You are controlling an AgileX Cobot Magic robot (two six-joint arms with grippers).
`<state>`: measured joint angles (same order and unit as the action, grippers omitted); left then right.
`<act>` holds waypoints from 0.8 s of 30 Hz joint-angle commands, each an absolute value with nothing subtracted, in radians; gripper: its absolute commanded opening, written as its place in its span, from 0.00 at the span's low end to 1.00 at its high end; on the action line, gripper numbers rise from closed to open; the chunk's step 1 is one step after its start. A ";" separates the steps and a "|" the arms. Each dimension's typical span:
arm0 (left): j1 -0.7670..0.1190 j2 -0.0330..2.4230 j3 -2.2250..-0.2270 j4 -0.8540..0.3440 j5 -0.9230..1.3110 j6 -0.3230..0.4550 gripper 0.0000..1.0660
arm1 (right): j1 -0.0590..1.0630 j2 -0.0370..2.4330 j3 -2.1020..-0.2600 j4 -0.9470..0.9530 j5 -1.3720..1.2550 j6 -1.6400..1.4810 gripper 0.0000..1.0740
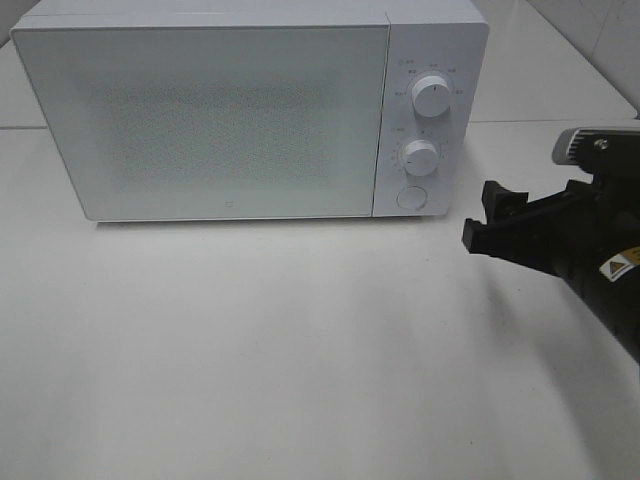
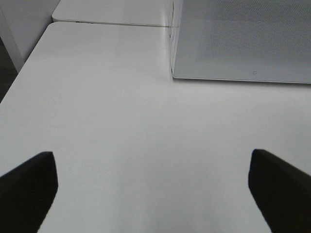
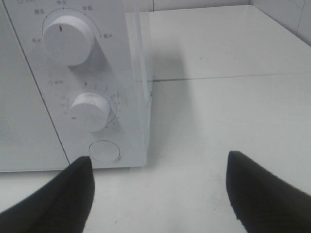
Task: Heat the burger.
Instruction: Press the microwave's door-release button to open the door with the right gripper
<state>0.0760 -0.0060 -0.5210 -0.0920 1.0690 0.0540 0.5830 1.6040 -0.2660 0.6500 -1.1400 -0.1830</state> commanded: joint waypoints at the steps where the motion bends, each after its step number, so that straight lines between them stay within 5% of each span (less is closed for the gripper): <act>1: 0.077 -0.021 -0.518 -0.093 1.071 0.052 0.94 | 0.692 1.657 -0.302 0.771 -1.181 -0.223 0.70; 11: 0.077 -0.021 -0.518 -0.093 1.071 0.052 0.94 | 0.855 1.764 -0.426 0.912 -1.179 -0.326 0.70; 24: 0.077 -0.021 -0.518 -0.093 1.071 0.052 0.94 | 0.888 1.804 -0.463 0.942 -1.148 -0.203 0.69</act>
<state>0.0760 -0.0060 -0.5210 -0.0920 1.0690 0.0540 0.8840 1.8020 -0.4540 0.9420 -1.1540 -0.2500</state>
